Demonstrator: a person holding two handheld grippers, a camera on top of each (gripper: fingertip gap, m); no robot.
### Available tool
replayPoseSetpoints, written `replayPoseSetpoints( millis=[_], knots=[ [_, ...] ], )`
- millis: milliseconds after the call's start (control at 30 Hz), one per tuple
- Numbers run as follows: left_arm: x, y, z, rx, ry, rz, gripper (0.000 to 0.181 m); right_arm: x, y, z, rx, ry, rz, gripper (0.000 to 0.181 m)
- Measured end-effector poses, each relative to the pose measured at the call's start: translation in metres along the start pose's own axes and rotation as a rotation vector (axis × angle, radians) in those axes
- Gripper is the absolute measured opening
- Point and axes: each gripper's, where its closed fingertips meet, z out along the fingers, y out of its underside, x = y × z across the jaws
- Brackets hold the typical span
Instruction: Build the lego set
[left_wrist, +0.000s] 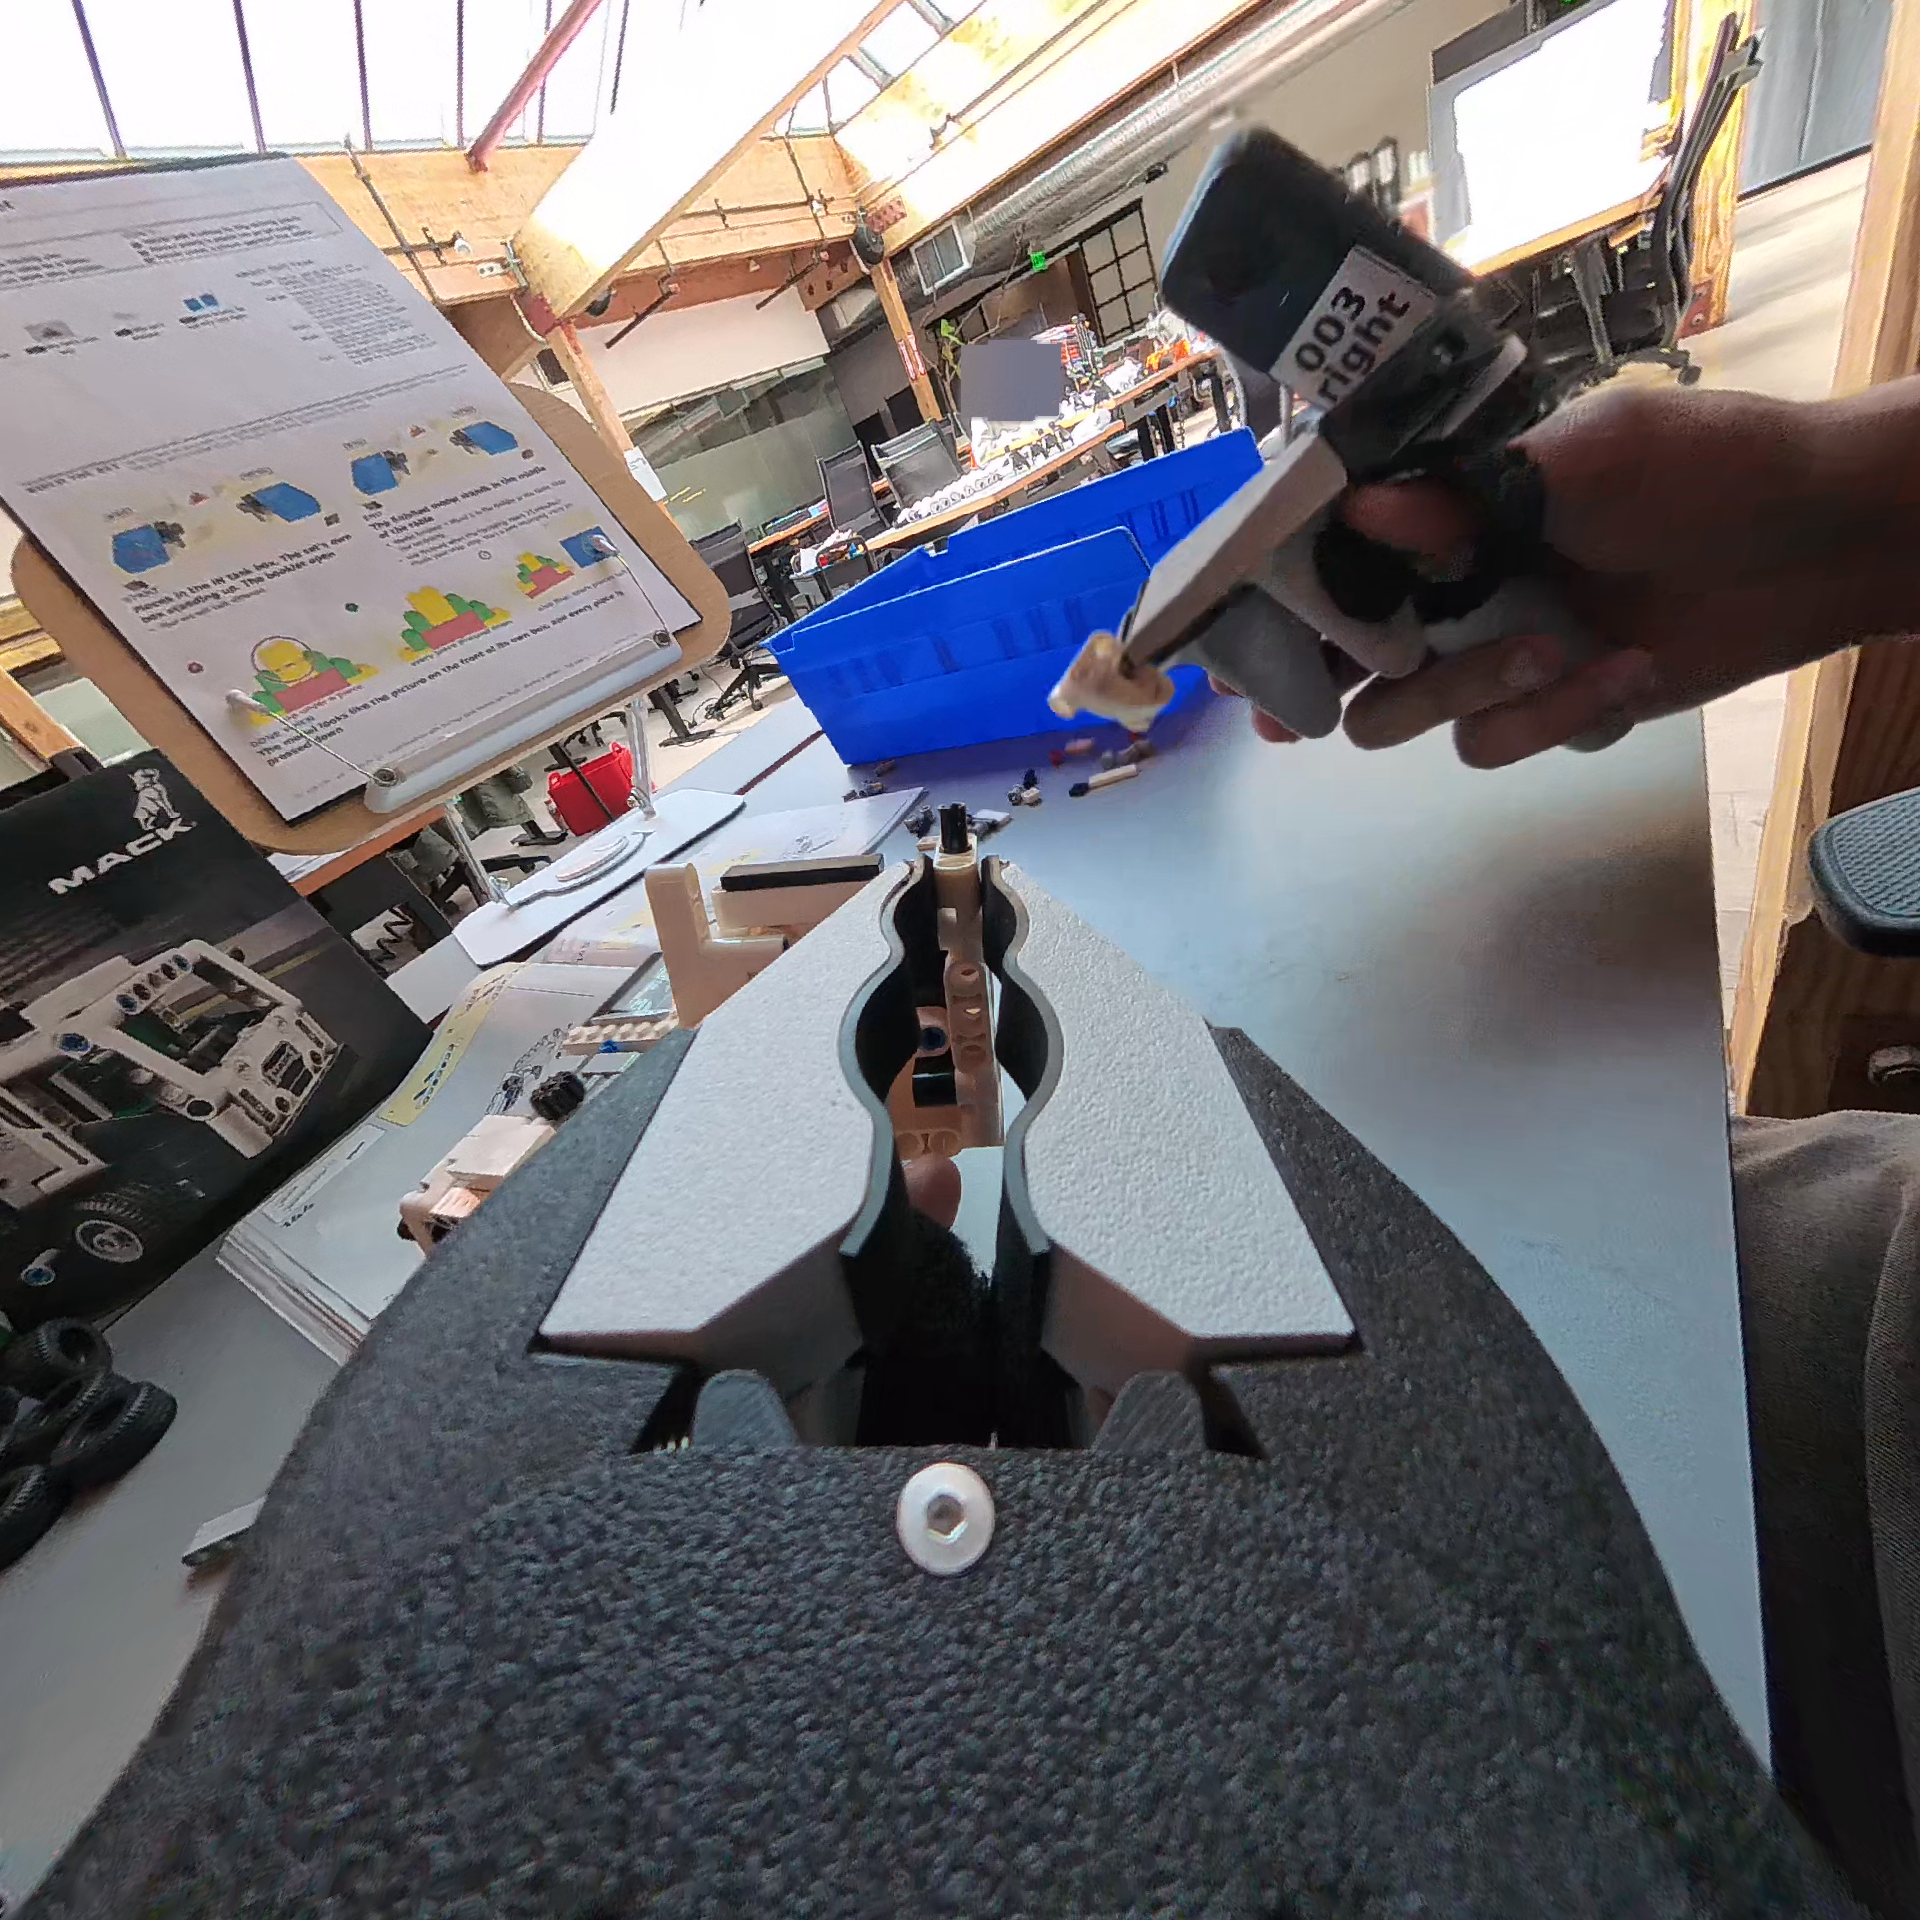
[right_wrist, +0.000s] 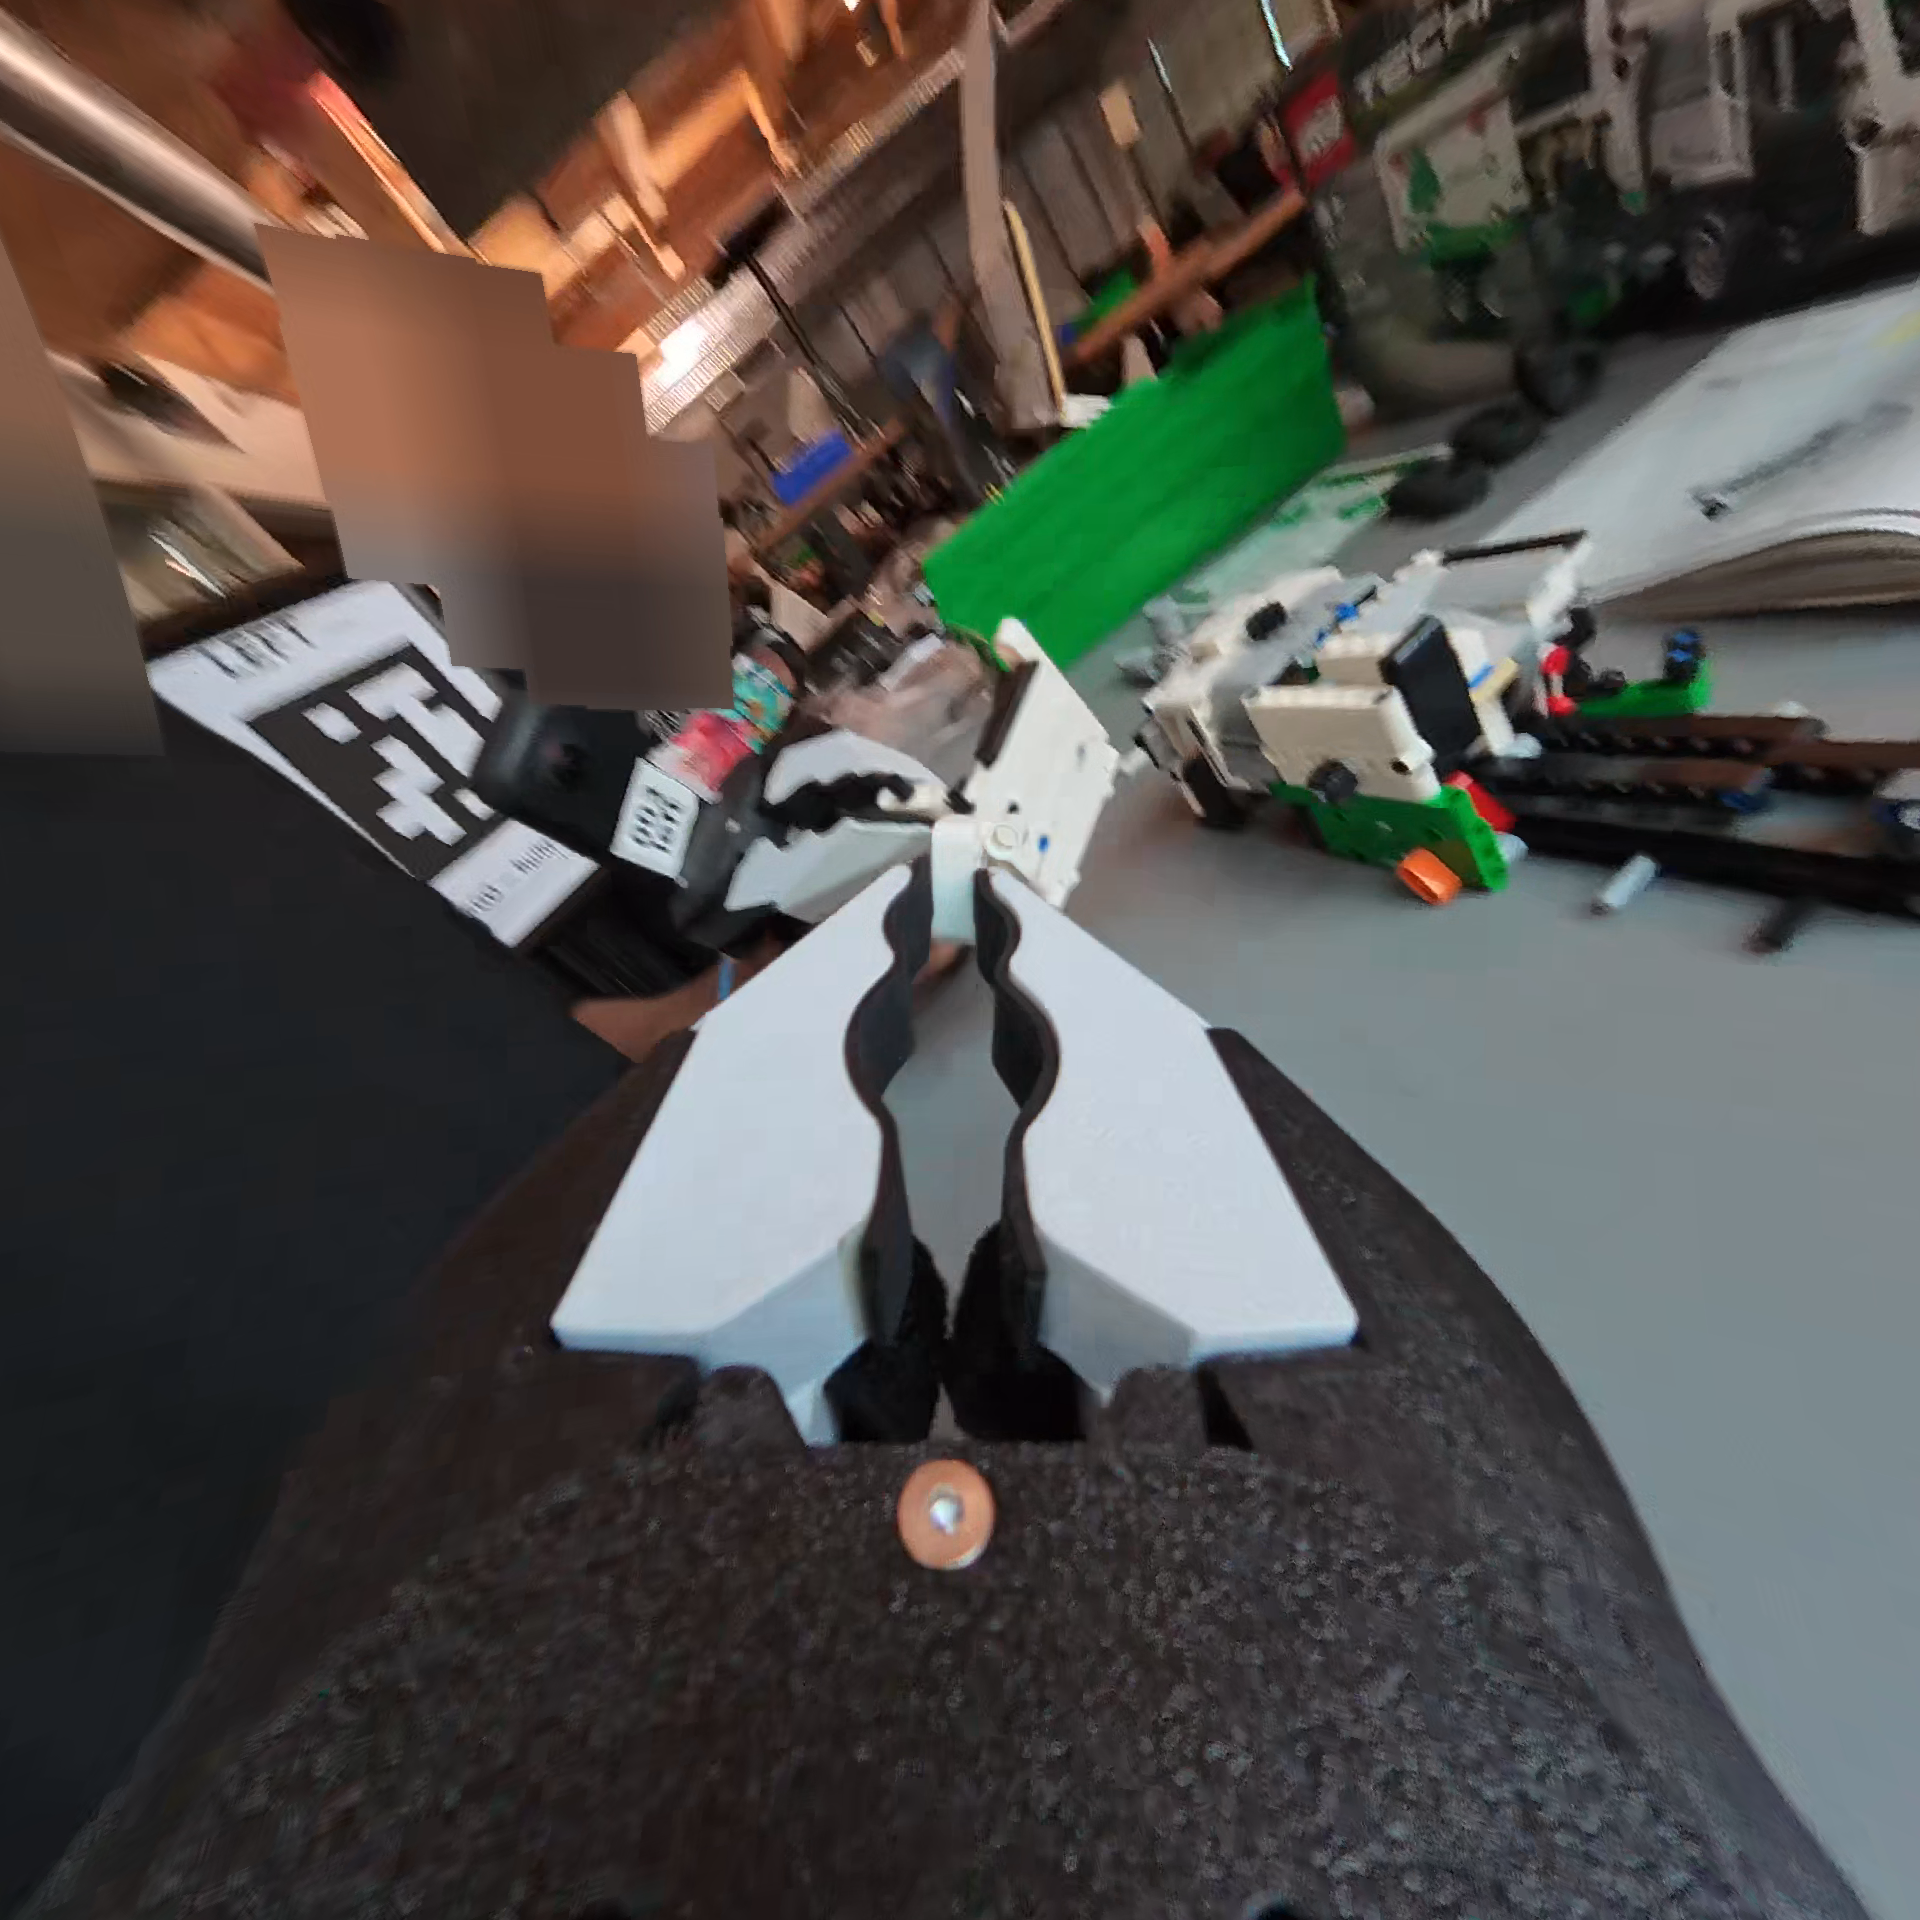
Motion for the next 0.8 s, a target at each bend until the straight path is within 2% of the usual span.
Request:
replayPoseSetpoints(
  millis=[133, 267, 467, 600, 800],
  knots=[
    [-0.004, -0.006, -0.004, 0.045, 0.020, -0.080, 0.006, -0.014, -0.016, 0.009, 0.077, -0.204, 0.073, 0.006],
    [0.001, -0.010, -0.008, 0.067, 0.139, -0.179, 0.006, -0.021, -0.015, 0.021, 0.059, -0.332, 0.095, 0.006],
    [0.007, -0.009, -0.022, 0.050, 0.284, -0.244, 0.007, -0.020, 0.007, 0.033, 0.029, -0.292, 0.026, 0.007],
    [0.013, -0.017, -0.036, 0.045, 0.439, -0.282, 0.007, -0.025, 0.019, 0.036, 0.005, -0.239, -0.081, 0.006],
    [0.015, -0.030, -0.046, -0.028, 0.539, -0.147, 0.007, -0.025, 0.015, 0.030, 0.059, -0.205, -0.104, 0.006]
  ],
)
